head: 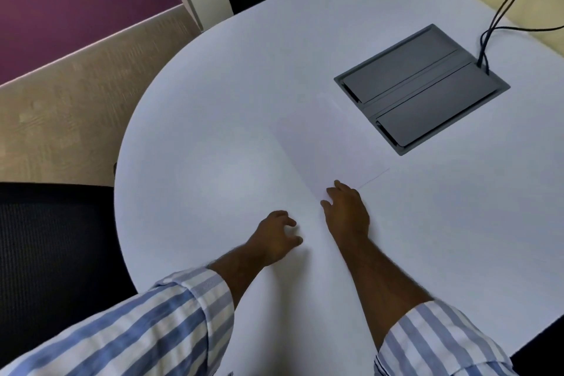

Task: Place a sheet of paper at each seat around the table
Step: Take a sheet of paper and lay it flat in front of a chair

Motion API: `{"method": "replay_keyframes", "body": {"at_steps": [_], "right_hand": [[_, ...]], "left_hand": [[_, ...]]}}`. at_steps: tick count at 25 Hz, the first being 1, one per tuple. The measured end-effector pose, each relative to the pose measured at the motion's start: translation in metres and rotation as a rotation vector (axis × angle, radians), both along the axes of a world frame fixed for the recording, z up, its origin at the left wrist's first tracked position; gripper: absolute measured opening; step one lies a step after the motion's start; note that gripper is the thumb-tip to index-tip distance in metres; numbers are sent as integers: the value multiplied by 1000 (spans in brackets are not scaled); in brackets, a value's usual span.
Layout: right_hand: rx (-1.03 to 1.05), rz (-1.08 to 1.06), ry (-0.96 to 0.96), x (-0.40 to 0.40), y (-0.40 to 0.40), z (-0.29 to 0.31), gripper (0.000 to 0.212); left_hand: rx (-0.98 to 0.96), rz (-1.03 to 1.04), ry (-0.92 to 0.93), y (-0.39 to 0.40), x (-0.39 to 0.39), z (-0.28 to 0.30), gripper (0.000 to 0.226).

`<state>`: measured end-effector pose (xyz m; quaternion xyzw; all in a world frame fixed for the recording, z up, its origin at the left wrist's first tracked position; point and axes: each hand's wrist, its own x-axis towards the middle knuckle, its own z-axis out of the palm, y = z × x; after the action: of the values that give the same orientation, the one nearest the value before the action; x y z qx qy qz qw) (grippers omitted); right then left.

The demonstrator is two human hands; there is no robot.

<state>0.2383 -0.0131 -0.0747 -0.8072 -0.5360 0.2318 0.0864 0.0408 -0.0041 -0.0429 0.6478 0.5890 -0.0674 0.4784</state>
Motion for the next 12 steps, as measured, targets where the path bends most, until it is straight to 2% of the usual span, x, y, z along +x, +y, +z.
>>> {"method": "replay_keyframes", "body": {"at_steps": [3,6,9,12], "right_hand": [[11,-11,2,2,3,-1,48],[20,-13,17,5,3,-6,55],[65,-33,86,9,0,-13,49],[120,-54,106,12,-1,-16,40]], "left_hand": [[-12,15,-17,3,13,1,57],[2,-91,24,1,23,-1,64],[54,-220,93,-3,24,-4,75],[94,-201,97,-1,25,-3,73]]}}
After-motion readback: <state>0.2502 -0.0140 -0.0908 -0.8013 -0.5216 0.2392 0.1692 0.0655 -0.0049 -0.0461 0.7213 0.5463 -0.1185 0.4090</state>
